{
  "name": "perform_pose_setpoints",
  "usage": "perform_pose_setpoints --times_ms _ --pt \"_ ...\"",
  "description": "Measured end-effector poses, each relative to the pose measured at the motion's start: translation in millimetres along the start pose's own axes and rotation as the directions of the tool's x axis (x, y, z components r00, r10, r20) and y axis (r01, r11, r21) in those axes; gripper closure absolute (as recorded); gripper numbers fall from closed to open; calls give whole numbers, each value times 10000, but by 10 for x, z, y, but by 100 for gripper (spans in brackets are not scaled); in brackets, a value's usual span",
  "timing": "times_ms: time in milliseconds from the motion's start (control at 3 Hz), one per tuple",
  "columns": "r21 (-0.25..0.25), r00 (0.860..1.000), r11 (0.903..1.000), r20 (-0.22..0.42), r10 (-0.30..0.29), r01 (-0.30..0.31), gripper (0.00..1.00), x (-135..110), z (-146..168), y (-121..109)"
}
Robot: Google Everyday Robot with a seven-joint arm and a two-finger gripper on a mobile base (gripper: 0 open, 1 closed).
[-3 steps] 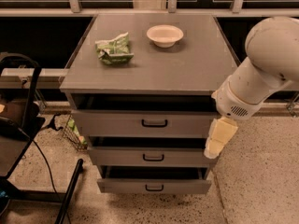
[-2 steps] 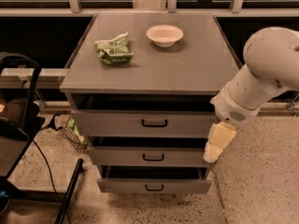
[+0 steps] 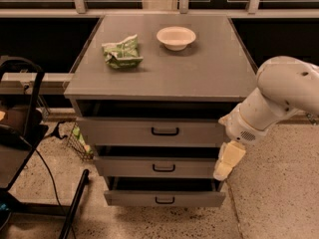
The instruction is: Open top drawer
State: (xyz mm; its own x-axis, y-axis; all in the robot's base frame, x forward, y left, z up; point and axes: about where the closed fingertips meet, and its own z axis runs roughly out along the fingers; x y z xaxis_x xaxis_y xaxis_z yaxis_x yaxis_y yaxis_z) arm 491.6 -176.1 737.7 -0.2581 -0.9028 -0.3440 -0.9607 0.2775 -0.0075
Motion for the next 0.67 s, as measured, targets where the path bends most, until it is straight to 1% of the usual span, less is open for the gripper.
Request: perform_pose_setpoints --times_ms 333,667 --pt "360 9916 9991 1265 -258 214 0 -5 130 -164" --pt "746 9735 9958 2181 -683 532 0 -28 182 -280"
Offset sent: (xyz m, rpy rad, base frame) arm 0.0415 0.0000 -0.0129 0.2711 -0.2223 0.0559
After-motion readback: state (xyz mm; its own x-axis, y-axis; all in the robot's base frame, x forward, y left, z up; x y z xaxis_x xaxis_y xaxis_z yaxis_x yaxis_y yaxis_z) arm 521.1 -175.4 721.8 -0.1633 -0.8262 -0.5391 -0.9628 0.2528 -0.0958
